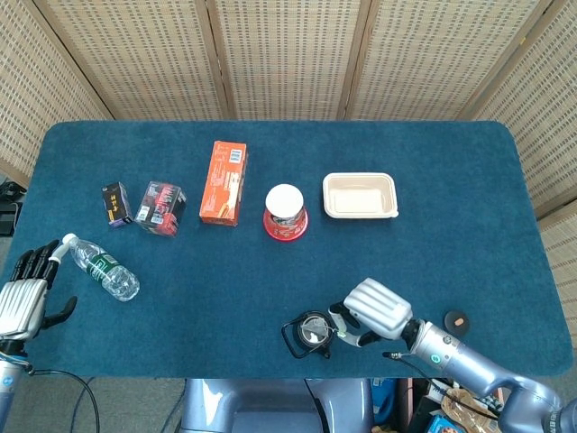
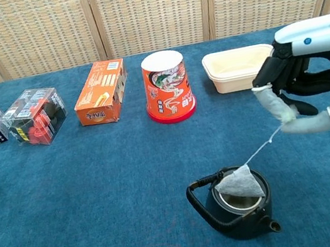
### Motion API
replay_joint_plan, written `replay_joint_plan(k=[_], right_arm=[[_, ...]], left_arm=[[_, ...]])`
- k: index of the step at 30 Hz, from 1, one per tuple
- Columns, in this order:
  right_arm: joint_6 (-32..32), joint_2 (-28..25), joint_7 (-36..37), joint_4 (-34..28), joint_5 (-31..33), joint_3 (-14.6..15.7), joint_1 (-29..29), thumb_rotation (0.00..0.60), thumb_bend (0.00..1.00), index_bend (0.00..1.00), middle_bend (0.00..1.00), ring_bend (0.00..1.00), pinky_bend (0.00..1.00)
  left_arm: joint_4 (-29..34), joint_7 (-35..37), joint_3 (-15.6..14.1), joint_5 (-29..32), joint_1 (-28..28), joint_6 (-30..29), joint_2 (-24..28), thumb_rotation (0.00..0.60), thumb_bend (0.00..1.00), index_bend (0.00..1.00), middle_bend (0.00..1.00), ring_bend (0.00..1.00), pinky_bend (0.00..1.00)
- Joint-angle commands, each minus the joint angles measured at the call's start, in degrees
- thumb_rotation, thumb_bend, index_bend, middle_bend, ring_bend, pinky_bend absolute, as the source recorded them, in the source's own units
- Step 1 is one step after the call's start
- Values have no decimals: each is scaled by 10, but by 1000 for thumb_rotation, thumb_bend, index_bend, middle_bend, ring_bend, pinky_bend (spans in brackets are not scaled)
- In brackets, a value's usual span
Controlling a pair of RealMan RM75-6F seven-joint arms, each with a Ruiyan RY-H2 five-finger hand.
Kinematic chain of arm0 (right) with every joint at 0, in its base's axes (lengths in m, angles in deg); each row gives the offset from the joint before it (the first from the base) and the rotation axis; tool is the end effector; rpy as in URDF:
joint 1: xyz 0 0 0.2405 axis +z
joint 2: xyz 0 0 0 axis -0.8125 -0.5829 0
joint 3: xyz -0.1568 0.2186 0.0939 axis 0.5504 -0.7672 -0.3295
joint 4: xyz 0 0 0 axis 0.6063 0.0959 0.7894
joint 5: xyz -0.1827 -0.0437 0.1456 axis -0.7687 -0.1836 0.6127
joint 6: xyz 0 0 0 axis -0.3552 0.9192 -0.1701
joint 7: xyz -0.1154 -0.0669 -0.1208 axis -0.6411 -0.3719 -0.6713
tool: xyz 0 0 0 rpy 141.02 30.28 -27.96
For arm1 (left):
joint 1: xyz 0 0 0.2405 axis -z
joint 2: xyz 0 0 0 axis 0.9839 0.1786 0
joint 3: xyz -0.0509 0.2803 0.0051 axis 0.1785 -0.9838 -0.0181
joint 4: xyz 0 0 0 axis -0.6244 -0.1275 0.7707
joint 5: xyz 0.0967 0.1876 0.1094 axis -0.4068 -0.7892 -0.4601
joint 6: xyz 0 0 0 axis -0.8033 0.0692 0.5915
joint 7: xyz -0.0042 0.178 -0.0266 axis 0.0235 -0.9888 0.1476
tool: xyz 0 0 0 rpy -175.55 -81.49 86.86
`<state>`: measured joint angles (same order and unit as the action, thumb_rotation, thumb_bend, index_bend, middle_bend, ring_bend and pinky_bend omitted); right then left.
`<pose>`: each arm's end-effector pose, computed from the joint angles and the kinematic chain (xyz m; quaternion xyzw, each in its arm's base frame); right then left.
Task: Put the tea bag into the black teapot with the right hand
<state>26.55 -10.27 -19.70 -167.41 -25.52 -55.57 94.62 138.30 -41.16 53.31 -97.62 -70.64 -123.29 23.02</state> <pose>-0.1405 -0.3002 0.0400 0.8210 -0.3608 0.3987 0.1918 -0.3490 0.2447 0.1182 -0.6064 -0.4195 -0.3448 0.5808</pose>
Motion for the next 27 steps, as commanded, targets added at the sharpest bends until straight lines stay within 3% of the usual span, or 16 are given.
replay_joint_plan(k=[1,5,11,13,15,17,21,27], right_arm=[[-10,-7,20,9,-14,4,3,257,757,351,785,875,955],[-17,-12,39,19,-28,10,6,173,758,317,783,874,954],[-27,-17,61,30,-42,16,11,137,767,256,781,874,955],[-24,-20,74,31,-46,19,17,170,796,254,784,874,955],[-21,-24,90,33,-53,22,24,261,864,254,803,874,954],[-16,-25,104,39,-62,25,33,313,921,254,827,874,955],[0,-28,117,45,-73,30,49,321,996,255,858,875,955],[29,-26,121,49,-81,38,72,322,1000,271,892,878,955]], left_arm=[[4,-5,1,0,0,-1,3,600,378,0,0,0,0],[13,-12,2,0,1,-2,6,600,377,0,0,0,0],[22,-19,3,1,3,0,12,600,377,0,0,0,0],[26,-22,4,2,4,0,14,600,378,0,0,0,0],[30,-25,6,1,5,-1,16,600,378,0,0,0,0],[34,-29,7,-1,6,-4,19,600,378,0,0,0,0],[40,-34,9,-1,7,-6,23,600,377,0,0,0,0],[49,-42,10,-2,9,-7,30,600,377,0,0,0,0]])
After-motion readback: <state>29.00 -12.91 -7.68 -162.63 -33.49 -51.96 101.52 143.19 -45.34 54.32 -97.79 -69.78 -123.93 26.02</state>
